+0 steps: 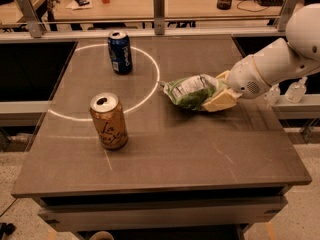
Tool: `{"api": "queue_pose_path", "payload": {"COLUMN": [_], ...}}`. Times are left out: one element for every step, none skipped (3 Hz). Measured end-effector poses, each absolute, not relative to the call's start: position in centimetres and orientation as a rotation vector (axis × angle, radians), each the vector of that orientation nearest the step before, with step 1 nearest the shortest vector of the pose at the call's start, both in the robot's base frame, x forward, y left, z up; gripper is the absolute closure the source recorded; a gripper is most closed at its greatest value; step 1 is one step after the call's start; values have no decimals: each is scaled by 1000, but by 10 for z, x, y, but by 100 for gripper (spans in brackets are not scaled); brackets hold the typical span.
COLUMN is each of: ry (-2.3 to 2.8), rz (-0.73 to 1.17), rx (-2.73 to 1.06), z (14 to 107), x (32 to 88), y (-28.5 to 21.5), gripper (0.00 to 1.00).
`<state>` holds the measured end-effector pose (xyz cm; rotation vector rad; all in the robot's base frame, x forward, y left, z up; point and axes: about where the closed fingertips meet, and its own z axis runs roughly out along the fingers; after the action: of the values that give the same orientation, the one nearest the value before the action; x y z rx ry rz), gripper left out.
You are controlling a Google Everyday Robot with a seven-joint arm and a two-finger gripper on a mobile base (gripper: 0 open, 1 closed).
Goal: Move green jalapeno chip bag near orange can
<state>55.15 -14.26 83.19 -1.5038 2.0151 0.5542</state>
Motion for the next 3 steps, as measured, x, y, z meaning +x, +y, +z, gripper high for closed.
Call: {"api": "queue_pose_path", "payload": {"ry": [2015, 2014, 2005], "rz": [554, 555, 565], "rx": [-1504, -1505, -1523], "z": [832, 832, 832], "x": [551, 551, 548], "y": [-142, -142, -137], "gripper": [100, 100, 100]}}
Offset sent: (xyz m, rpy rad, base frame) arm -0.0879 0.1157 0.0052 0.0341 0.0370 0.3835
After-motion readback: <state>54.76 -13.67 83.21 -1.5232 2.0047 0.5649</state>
